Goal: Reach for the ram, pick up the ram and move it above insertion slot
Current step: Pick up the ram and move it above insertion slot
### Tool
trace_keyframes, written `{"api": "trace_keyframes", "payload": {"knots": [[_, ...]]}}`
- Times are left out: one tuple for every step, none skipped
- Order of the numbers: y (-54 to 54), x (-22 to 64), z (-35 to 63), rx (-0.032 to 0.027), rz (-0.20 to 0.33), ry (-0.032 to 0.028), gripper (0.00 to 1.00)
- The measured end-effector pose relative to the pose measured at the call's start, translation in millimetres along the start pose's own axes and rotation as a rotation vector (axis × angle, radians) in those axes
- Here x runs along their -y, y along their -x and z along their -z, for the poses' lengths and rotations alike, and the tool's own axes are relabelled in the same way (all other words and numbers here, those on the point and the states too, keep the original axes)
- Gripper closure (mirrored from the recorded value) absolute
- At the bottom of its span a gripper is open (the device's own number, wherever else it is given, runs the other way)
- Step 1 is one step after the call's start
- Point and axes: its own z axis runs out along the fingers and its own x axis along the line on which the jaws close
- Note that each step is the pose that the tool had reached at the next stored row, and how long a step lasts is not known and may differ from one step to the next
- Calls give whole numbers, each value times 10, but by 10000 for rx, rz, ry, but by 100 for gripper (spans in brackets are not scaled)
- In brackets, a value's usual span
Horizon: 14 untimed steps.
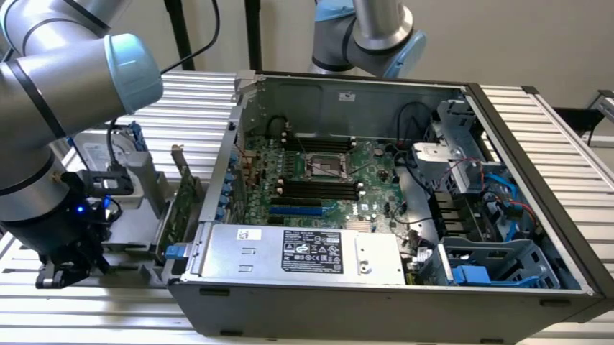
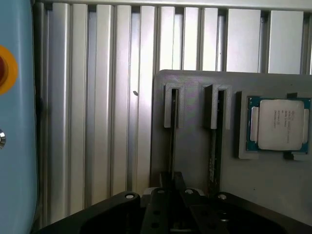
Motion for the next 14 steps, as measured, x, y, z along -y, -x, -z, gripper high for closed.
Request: {"api": "trace_keyframes", "payload": {"knots": [[0,0,11,-1,0,2,86],[0,-1,33,0,-1,1,86],[1,-2,65,1,-1,0,86],[1,-4,110,0,0,1,86],[2,-5,153,0,0,1,86],[2,-7,197,0,0,2,86],[3,-8,242,1,0,2,86],[4,-10,288,-1,-1,4,86],[5,-11,335,-1,0,3,86],[6,-12,380,0,0,3,86],[7,-13,425,-1,-1,4,86],[9,-13,470,0,0,3,86],[10,-14,515,0,0,3,86],[12,-14,560,-1,0,4,86]]}}
